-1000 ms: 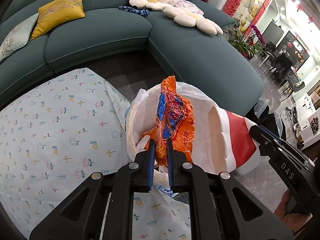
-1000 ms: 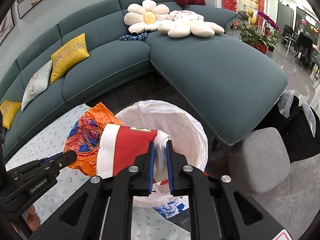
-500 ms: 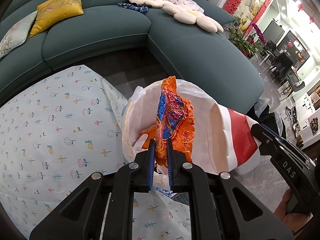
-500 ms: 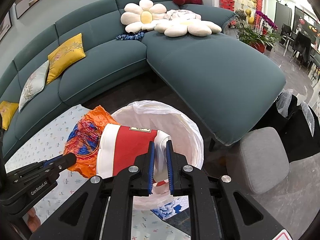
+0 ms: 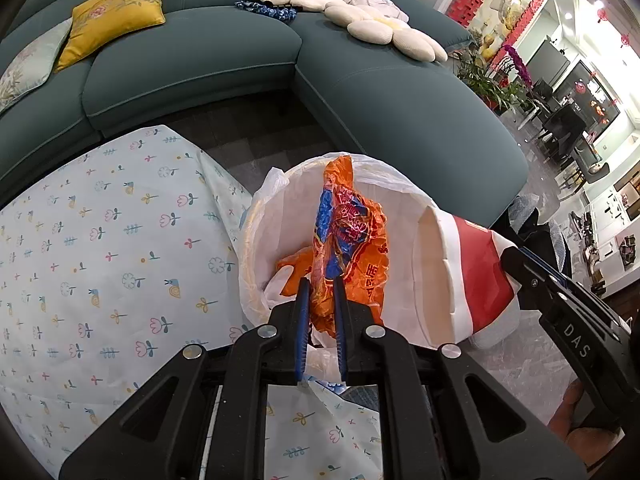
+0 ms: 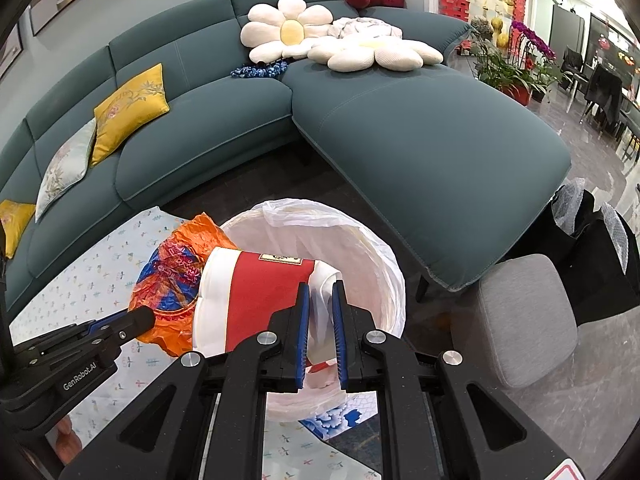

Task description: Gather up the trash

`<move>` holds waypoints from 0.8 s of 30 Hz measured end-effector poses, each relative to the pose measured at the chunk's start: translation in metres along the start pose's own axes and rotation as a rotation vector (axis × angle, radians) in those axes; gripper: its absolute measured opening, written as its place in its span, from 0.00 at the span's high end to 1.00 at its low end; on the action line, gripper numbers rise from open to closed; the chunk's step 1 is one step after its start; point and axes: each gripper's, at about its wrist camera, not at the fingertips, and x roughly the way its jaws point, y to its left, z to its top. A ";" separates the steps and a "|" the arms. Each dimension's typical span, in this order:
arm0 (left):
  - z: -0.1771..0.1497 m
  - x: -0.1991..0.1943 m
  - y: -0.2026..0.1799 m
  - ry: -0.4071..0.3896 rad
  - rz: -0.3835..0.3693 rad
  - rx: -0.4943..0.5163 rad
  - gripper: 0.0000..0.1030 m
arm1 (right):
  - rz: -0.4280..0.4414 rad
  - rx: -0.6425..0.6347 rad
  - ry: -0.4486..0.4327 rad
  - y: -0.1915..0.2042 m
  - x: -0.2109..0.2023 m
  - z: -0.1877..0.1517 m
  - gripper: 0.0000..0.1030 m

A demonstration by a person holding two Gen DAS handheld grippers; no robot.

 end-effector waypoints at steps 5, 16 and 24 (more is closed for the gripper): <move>0.000 0.002 0.002 0.002 -0.005 -0.002 0.87 | -0.001 -0.003 0.001 -0.002 0.001 0.000 0.89; 0.004 -0.007 0.013 -0.055 0.027 -0.042 0.53 | 0.020 -0.027 -0.028 0.011 0.010 0.004 0.82; 0.007 -0.017 0.025 -0.083 0.067 -0.066 0.40 | -0.001 -0.050 -0.043 0.021 0.007 0.003 0.68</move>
